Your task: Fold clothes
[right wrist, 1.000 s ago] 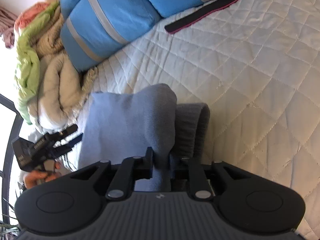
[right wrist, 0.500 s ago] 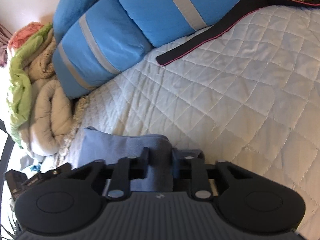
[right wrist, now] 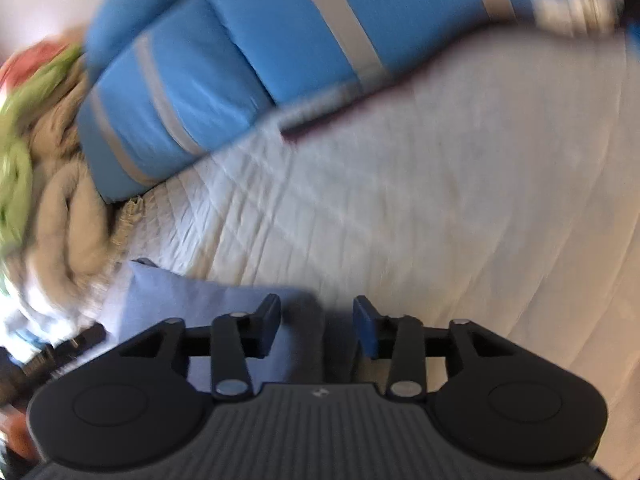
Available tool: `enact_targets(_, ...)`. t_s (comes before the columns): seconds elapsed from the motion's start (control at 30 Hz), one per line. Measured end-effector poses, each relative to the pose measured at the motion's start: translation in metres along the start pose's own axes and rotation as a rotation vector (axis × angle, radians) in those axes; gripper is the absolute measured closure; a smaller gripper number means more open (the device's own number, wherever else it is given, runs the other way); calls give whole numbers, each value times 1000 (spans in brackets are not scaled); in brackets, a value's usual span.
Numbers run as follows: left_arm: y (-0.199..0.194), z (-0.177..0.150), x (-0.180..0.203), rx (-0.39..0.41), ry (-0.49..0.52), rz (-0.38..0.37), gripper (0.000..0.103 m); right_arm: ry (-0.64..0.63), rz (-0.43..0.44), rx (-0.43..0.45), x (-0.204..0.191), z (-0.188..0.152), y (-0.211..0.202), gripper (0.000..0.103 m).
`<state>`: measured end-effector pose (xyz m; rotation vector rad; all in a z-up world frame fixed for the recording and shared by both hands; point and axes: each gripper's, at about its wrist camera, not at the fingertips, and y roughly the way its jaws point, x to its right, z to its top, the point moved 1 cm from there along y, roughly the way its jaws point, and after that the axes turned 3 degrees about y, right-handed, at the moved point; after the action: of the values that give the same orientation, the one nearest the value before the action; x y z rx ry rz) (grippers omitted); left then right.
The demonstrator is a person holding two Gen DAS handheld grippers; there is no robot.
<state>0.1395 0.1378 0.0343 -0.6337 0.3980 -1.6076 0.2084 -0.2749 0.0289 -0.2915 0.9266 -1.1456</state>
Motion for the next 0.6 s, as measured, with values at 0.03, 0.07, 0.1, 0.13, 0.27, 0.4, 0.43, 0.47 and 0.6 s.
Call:
enact_targets(0.03,-2,1,6,21,50,13,25,-72,-2,36,-8,-2,-5,44)
enact_targets(0.07,-2,2,12,42,97,12,25,-137,6,60,-16,-4,-8,44)
enact_targets(0.1,-1,3,17,55,128,13,25,-195,25,72,-24,-8,-10,44)
enact_targets(0.13,0,4,23,68,159,14,25,-247,39,79,-31,-11,-11,44)
enact_targets(0.27,14,11,36,78,231,-6,25,-455,48,70,-58,-30,-4,46)
enact_targets(0.4,39,24,31,47,223,-64,25,-531,23,25,-69,-42,10,46)
enact_targets(0.43,45,27,28,37,210,-81,25,-532,17,17,-69,-42,12,46)
enact_targets(0.47,51,31,26,28,197,-100,25,-531,14,10,-67,-43,13,47)
enact_targets(0.6,81,40,16,-37,138,-135,25,-508,5,-9,-65,-41,17,48)
